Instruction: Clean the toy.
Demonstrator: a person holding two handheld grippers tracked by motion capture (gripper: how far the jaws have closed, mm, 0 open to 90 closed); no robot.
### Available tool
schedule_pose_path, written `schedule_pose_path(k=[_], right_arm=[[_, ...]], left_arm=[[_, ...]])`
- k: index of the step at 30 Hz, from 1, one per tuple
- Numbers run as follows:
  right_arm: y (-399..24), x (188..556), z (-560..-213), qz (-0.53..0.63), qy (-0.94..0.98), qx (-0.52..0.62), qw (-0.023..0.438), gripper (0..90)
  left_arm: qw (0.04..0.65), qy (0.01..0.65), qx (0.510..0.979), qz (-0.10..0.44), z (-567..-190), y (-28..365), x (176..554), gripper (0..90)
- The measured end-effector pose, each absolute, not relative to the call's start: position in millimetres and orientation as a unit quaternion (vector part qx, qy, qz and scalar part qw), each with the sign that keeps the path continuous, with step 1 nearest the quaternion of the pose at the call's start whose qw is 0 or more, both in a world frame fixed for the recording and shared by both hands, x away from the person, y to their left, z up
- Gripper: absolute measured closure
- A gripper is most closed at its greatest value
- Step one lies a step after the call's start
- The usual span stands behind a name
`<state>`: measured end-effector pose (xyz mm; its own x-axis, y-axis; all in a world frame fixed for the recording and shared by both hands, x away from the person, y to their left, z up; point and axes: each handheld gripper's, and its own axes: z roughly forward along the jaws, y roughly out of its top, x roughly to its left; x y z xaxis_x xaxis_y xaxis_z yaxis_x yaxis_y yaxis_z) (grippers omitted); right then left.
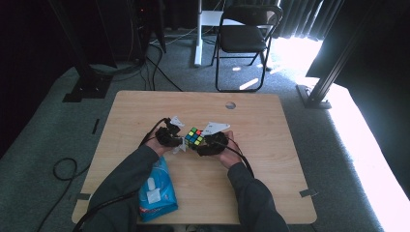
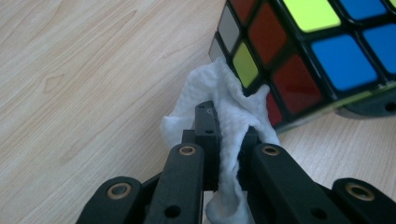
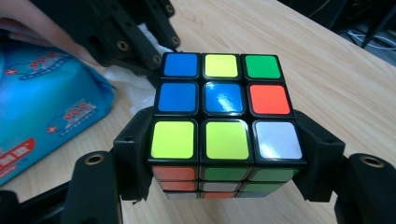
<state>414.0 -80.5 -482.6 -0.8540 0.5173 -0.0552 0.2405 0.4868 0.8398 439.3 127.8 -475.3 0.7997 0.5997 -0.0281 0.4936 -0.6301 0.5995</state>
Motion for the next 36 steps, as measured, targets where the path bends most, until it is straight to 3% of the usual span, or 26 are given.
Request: schedule_pose_path(k=[20, 36], right_arm=[[-67.2, 402.6, -485.4, 0.457, 0.863, 0.177, 0.122, 34.3], [-67.1, 406.0, -488.3, 0.446, 0.867, 0.182, 0.128, 34.3]], left_arm=[[0.333, 0.323, 0.882, 0.079, -469.4, 136.1, 442.6, 86.3], [0.363, 0.309, 0.875, 0.086, -452.9, 141.9, 435.2, 86.2]])
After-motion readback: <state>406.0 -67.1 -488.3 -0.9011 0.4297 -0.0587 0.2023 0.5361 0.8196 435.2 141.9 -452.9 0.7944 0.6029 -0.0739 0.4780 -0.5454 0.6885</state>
